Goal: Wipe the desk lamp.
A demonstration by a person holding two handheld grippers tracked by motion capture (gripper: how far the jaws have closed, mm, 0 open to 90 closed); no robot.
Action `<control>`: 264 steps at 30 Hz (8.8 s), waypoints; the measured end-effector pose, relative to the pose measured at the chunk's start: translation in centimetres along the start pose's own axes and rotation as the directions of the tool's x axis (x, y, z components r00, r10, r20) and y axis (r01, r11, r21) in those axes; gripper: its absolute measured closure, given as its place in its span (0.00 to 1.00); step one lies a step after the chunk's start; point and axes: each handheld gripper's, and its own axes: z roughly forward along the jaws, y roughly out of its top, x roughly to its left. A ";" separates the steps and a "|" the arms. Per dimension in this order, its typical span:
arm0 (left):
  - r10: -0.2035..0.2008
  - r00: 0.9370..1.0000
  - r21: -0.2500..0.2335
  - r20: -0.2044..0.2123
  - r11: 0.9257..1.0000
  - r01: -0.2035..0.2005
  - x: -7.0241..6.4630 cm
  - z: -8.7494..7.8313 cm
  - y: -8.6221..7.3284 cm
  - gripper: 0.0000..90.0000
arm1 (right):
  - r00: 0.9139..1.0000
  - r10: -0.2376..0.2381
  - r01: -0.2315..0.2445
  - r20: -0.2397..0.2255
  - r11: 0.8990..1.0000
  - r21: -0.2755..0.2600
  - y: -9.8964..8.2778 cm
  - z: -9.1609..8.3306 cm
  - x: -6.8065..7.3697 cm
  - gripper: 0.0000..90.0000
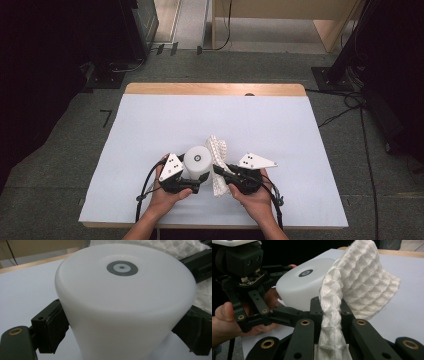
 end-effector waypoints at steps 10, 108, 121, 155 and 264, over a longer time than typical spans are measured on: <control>-0.032 0.999 -0.031 -0.016 0.999 0.031 1.2 -1.0 0.7 0.10 | 0.999 0.039 -0.037 -0.019 0.997 0.074 -1.6 1.9 -0.2 0.88; -0.005 1.000 -0.044 0.026 0.999 0.006 0.2 -0.8 0.6 0.10 | 1.000 0.019 -0.019 -0.015 1.000 -0.014 -0.3 -0.1 0.2 0.88; -0.007 1.000 -0.045 0.010 0.999 0.007 0.7 -1.0 0.7 0.10 | 1.000 0.015 -0.014 -0.022 0.998 0.054 -1.2 1.5 0.3 0.88; 0.080 0.988 -0.066 -0.129 0.994 -0.089 0.4 -0.8 0.5 0.10 | 1.000 -0.001 0.001 0.012 1.000 0.029 -1.2 1.2 0.0 0.87; 0.032 0.998 -0.033 -0.048 0.999 -0.034 0.9 -1.1 0.3 0.10 | 0.997 -0.064 0.062 0.048 0.998 0.027 -2.3 2.6 0.4 0.88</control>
